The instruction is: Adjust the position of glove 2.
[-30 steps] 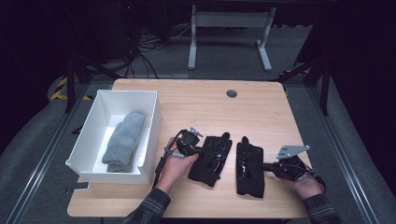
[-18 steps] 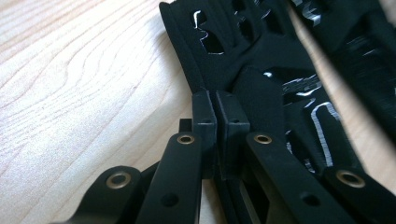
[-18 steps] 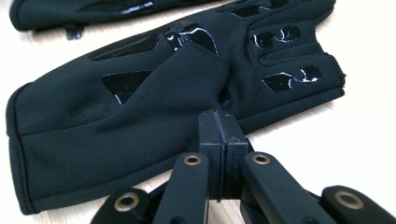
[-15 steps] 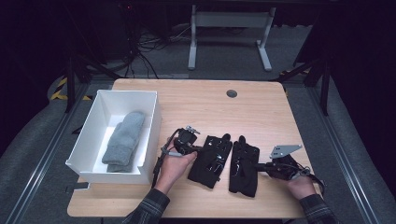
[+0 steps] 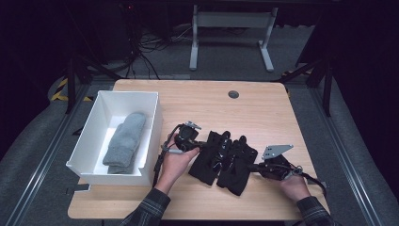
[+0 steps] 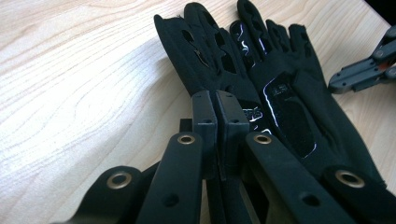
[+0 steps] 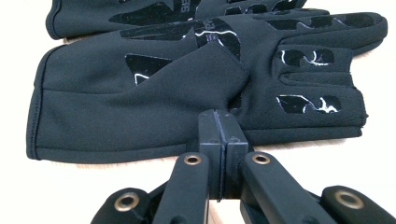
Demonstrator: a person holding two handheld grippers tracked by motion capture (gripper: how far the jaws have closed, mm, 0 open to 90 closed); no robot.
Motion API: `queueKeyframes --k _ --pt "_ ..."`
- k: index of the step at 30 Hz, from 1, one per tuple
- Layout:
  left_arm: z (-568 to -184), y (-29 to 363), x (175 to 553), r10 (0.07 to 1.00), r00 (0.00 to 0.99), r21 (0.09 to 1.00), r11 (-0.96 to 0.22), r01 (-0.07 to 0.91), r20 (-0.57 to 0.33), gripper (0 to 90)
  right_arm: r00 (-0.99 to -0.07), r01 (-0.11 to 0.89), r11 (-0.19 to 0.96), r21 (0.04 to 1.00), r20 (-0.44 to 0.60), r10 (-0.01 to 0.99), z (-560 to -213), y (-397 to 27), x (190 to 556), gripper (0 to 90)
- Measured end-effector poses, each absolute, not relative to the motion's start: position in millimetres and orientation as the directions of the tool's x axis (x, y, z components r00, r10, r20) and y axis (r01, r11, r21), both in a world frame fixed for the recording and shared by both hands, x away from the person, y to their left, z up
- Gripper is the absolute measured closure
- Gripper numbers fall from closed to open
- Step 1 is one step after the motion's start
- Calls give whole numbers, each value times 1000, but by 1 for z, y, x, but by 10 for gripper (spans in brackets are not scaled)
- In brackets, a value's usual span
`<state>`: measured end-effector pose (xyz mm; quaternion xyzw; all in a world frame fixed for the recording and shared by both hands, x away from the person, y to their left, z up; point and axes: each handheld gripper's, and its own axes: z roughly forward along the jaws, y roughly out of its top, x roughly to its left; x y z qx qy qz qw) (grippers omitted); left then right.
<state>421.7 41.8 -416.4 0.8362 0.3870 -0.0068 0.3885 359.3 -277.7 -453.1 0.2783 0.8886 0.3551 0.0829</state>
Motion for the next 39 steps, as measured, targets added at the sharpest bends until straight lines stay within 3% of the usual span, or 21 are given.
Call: queueKeyframes --k 23,39 --pt "-388 8 421 591 752 693 -410 593 -293 882 -837 431 588 684 60 544 -455 -258 378 900" --pt "-396 -26 414 540 787 688 -450 569 -298 884 -846 409 593 693 46 531 -457 -239 387 900"
